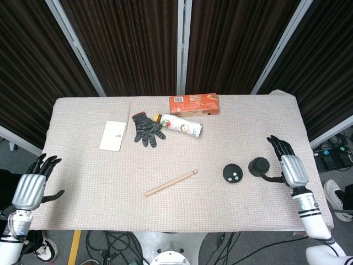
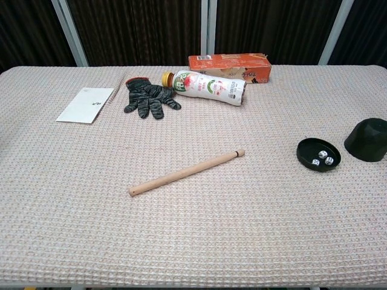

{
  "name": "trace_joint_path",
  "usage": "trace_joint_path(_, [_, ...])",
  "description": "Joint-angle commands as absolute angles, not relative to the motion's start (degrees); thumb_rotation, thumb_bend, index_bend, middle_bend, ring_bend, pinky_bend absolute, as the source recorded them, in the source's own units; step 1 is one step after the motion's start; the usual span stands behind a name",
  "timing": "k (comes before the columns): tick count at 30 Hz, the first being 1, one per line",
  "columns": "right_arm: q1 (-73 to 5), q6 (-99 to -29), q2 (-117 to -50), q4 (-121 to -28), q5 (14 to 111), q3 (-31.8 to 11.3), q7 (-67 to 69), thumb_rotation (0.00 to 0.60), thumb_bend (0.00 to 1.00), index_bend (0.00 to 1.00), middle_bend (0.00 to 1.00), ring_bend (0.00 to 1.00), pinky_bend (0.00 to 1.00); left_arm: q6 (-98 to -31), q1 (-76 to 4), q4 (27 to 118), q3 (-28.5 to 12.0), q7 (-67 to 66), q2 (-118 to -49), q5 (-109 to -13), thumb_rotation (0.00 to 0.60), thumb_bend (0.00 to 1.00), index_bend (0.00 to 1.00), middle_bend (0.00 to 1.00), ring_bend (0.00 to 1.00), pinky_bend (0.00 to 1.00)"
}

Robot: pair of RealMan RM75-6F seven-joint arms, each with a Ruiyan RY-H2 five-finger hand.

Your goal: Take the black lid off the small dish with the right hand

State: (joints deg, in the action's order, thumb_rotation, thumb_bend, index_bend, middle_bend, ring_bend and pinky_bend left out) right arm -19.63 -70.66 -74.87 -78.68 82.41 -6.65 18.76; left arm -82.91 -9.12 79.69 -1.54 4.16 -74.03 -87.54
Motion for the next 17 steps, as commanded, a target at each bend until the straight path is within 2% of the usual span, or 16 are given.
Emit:
trace_joint_path(1, [-16.5,-75.4,-70.7,-84.9,84.7,-4.7,9.0,0.6,0.0,0.0,0.0,0.0,0.0,-83.1,-9.1,80.0,-1.7,3.9,-73.7,-87.4,0.6,0.13,0.14,0.11,0.0,0.18])
trace_joint_path(4, [-13.8,-79.7,-69.9,-88.3,84.3,-4.0,-3.2,0.6,0.0,0.0,0.0,0.0,0.0,-83.3,-9.0,80.5,-1.8,3.7,-73.2,-87.3,0.6,0.13,0.14,0.11,0.0,0.18])
trace_joint_path(8, [-10.8,-84.3,-72.6,-89.2,82.6,-3.8,-15.6,0.6,0.02,0.0,0.0,0.0,0.0,-83.7,-8.9,81.0,-2.0,3.4,-72.8,-87.3,0.6,0.13,0.14,0.11,0.0,0.18])
trace_joint_path(17, [-9.9,-84.0,-75.0,-87.2,83.2,-3.0,-14.4,0.6,0.03,0.0,0.0,0.0,0.0,-84.7,-8.6,80.5,-2.4,2.7,-73.2,-87.3,0.6,0.13,0.14,0.11,0.0,0.18])
